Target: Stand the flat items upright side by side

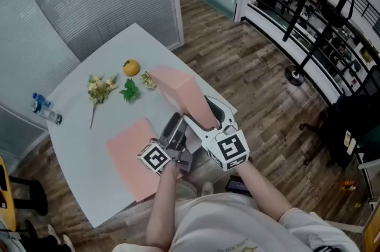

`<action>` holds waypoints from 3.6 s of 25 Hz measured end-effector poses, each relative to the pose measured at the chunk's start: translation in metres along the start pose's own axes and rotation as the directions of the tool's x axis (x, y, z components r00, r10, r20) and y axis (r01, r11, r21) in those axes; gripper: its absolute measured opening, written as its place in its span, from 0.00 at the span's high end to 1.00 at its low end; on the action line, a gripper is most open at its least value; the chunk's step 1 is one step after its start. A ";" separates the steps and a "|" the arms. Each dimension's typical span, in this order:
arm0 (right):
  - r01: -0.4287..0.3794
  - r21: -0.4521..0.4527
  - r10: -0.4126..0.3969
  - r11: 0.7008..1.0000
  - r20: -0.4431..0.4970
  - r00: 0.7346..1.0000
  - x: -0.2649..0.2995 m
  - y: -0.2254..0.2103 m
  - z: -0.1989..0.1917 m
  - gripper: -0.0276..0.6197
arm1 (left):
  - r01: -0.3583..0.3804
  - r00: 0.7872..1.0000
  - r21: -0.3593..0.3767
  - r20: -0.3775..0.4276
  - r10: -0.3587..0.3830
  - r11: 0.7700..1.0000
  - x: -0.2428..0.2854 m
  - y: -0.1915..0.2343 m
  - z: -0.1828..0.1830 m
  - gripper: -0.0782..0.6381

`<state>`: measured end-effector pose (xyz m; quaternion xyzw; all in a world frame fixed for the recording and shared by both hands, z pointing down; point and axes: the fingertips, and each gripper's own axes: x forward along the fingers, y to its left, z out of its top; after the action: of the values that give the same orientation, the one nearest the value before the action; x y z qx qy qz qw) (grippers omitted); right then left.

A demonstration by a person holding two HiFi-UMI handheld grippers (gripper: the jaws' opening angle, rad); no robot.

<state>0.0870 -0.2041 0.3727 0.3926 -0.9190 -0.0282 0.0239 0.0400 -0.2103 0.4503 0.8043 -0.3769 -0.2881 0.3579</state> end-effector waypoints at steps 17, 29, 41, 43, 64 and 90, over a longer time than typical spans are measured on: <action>0.008 0.007 -0.007 1.000 -0.102 0.995 -0.011 0.002 -0.040 0.48 | -0.064 0.996 0.007 -0.064 0.065 0.998 -0.008 0.016 -0.021 0.48; 0.027 0.012 -0.024 1.000 -0.190 0.981 -0.021 -0.001 -0.079 0.48 | -0.130 0.978 0.040 -0.160 0.135 0.991 -0.015 0.035 -0.046 0.48; 0.014 0.029 -0.006 0.999 -0.250 0.968 -0.013 0.001 -0.096 0.48 | -0.193 0.964 0.077 -0.171 0.204 0.978 -0.019 0.051 -0.047 0.48; 0.012 0.030 -0.004 0.999 -0.259 0.966 -0.014 0.001 -0.099 0.48 | -0.202 0.961 0.077 -0.178 0.213 0.976 -0.020 0.053 -0.048 0.48; 0.016 0.066 0.004 0.998 -0.301 0.954 -0.023 0.001 -0.105 0.48 | -0.246 0.953 0.076 -0.165 0.256 0.966 -0.040 0.060 -0.040 0.48; 0.113 0.553 0.168 0.826 -0.433 0.886 -0.080 0.086 -0.174 0.48 | -0.265 0.787 0.561 -0.344 0.512 0.784 -0.150 0.086 0.010 0.49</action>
<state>0.0913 -0.0927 0.5505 0.3632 -0.8587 0.3389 0.1261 -0.0846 -0.1312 0.5413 0.8136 -0.4986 0.1065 0.2796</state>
